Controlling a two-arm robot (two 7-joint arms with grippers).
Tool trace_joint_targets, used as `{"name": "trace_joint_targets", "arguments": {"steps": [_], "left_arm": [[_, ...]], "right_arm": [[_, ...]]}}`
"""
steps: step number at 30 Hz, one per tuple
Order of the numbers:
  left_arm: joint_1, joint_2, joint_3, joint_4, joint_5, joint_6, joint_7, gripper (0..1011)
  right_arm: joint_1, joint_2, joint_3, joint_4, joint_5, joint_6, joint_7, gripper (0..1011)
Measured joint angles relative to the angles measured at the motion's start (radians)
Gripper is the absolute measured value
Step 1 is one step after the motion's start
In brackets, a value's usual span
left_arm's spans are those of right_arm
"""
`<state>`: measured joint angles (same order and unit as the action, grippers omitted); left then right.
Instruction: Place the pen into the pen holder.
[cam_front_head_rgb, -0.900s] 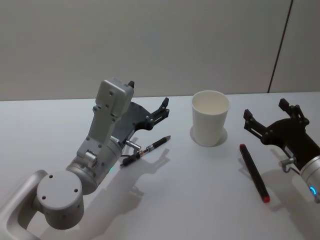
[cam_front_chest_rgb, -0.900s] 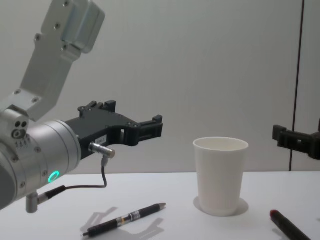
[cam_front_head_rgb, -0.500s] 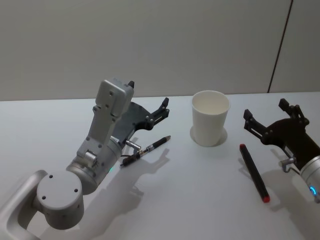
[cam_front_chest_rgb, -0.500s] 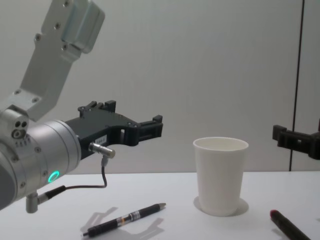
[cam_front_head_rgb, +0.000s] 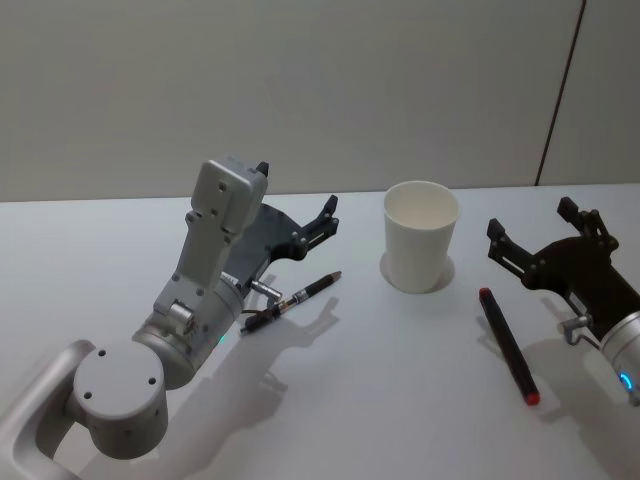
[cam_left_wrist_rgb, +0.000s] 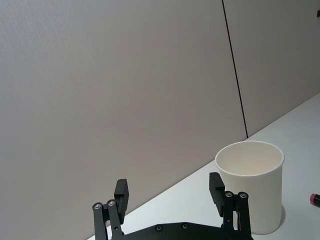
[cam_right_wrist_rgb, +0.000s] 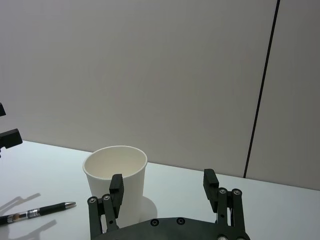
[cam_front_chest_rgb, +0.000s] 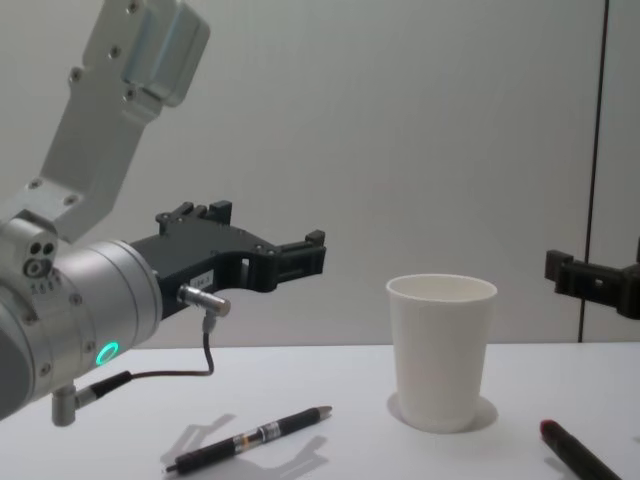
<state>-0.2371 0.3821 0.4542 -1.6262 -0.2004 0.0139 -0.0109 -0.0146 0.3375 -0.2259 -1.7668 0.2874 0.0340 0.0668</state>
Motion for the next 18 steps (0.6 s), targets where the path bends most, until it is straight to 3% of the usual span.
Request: {"name": "trace_joint_targets", "arguments": {"steps": [18], "left_arm": [[0.000,0.000,0.000,0.000,0.000,0.000,0.000,1001]], "right_arm": [[0.000,0.000,0.000,0.000,0.000,0.000,0.000,1002]]}}
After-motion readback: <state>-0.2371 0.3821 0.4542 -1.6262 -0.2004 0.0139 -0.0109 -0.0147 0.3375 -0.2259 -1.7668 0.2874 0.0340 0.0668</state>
